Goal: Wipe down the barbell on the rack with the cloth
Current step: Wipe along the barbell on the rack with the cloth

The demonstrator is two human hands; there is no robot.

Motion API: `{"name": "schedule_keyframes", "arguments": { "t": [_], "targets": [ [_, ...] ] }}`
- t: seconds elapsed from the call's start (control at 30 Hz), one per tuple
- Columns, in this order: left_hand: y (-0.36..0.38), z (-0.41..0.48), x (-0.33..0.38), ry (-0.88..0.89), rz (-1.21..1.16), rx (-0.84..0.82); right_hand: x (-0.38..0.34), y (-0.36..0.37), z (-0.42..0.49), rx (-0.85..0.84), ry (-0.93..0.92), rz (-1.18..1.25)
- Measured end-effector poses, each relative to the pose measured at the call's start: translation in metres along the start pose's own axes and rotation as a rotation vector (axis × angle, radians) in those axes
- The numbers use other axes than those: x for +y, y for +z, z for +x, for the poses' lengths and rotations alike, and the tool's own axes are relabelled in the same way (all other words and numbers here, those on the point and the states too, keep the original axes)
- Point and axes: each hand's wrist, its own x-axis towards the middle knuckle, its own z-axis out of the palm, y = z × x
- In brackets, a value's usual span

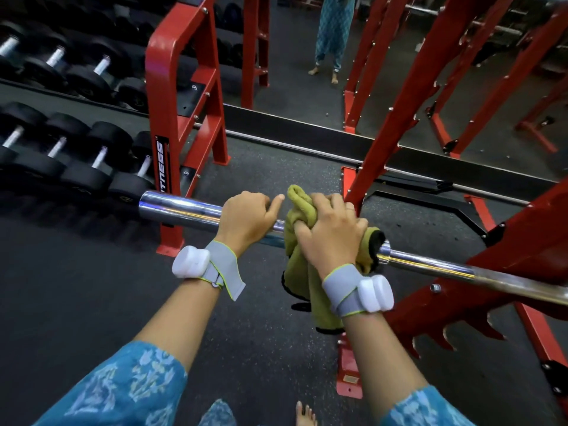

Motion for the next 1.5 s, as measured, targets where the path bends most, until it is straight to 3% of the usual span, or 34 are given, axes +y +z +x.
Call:
{"name": "schedule_keyframes", "arguments": {
  "t": [0.13,0.27,0.43,0.53,0.67,0.83,0.97,1.1,1.2,1.33,1.43,1.5],
  "targets": [
    [-0.013,0.003,-0.014,0.020,-0.003,0.080,-0.011,0.008,-0.009,0.021,-0.193,-0.014],
    [-0.028,0.003,-0.048,-0.081,0.002,0.101,0.005,0.007,-0.020,0.067,-0.357,0.104],
    [-0.023,-0.005,-0.082,-0.089,0.104,0.195,0.004,0.005,-0.006,0.072,-0.130,0.085],
    [-0.017,-0.006,-0.083,-0.090,0.123,0.225,-0.020,0.006,0.009,-0.104,0.011,-0.022],
    [-0.014,-0.006,-0.085,-0.079,0.143,0.267,-0.049,0.016,0.011,-0.180,-0.121,-0.046],
    [-0.013,-0.007,-0.088,-0.069,0.158,0.268,-0.046,0.021,-0.009,0.008,-0.354,0.091],
    [-0.014,-0.008,-0.087,-0.052,0.145,0.278,-0.034,0.016,-0.009,0.021,-0.218,0.109],
    [-0.015,-0.008,-0.085,-0.056,0.129,0.247,-0.056,0.015,0.011,-0.167,0.007,0.000],
    [-0.014,-0.007,-0.084,-0.048,0.138,0.234,-0.068,0.021,0.013,-0.205,-0.059,-0.016],
    [-0.017,-0.008,-0.083,-0.053,0.154,0.208,-0.060,0.024,-0.008,-0.059,-0.243,0.056],
    [-0.018,-0.008,-0.084,-0.055,0.126,0.198,-0.048,0.020,-0.014,-0.001,-0.167,0.091],
    [-0.019,-0.008,-0.084,-0.062,0.117,0.185,-0.049,0.017,-0.009,-0.059,-0.052,0.042]
  ]
}}
